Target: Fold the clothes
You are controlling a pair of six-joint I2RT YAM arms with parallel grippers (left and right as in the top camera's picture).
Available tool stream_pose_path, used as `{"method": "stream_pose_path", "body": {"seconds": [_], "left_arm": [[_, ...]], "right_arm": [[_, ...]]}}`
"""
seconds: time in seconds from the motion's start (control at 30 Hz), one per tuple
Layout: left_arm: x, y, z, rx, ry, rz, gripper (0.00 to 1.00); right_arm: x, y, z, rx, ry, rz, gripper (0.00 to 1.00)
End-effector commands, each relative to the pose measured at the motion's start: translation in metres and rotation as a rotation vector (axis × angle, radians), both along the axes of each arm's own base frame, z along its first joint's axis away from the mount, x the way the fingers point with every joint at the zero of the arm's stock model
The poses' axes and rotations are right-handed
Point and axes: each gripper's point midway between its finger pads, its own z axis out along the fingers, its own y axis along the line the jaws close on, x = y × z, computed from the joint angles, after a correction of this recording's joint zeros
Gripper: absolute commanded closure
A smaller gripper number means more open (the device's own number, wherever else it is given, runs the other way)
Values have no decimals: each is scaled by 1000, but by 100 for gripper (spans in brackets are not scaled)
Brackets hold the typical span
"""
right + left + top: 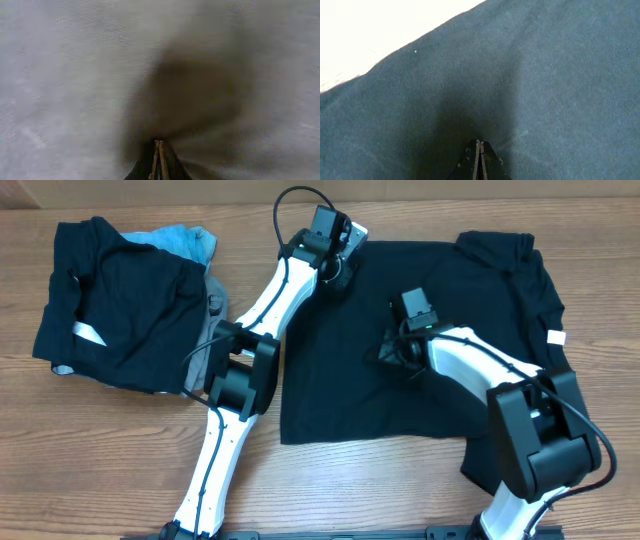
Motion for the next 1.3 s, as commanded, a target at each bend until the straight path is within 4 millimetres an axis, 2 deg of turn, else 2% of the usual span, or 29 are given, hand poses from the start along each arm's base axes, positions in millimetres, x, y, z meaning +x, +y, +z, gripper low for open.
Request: {"method": "stream_pose_path", "body": {"seconds": [0.0,0.17,0.3,0.4,0.5,0.6,0.67,0.73,0.8,0.9,0.93,0.97,1.0,1.07,1.1,1.27], "left_arm": [[-11,50,-52,130,116,65,96],[-14,91,-59,209,170,210,96],[-17,118,-63,189,232,330,96],[-16,139,-64,174,260,400,96],[-11,142,-63,161,247,419,96],[-4,136,-55,141,217,422,96],[0,129,-47,127,205,420,96],[7,120,-29,113,172,409,96],[20,111,-6,80,117,407,96],[39,95,41,21,16,403,96],[43,90,54,5,-14,397,96],[46,86,61,-4,-30,393,96],[48,83,66,-12,-45,389,96],[49,79,68,-18,-56,383,96],[48,77,68,-18,-56,380,96],[44,69,67,-28,-42,361,96]], "right_arm": [[-20,41,-17,38,30,214,96],[-28,68,-15,13,-14,389,96],[-33,77,-14,3,-27,464,96],[-33,77,-12,3,-27,464,96],[-30,75,6,11,-51,450,96],[-17,68,51,32,-134,422,96],[-8,53,84,34,-198,378,96],[-4,25,116,35,-247,310,96],[0,-8,142,36,-290,225,96],[9,-70,174,65,-351,-4,96],[13,-86,178,69,-367,-59,94],[17,-97,180,76,-378,-87,84],[22,-103,179,85,-385,-102,67],[35,-118,176,124,-399,-175,61],[43,-127,171,130,-407,-212,51],[91,-160,151,188,-478,-291,51]]}}
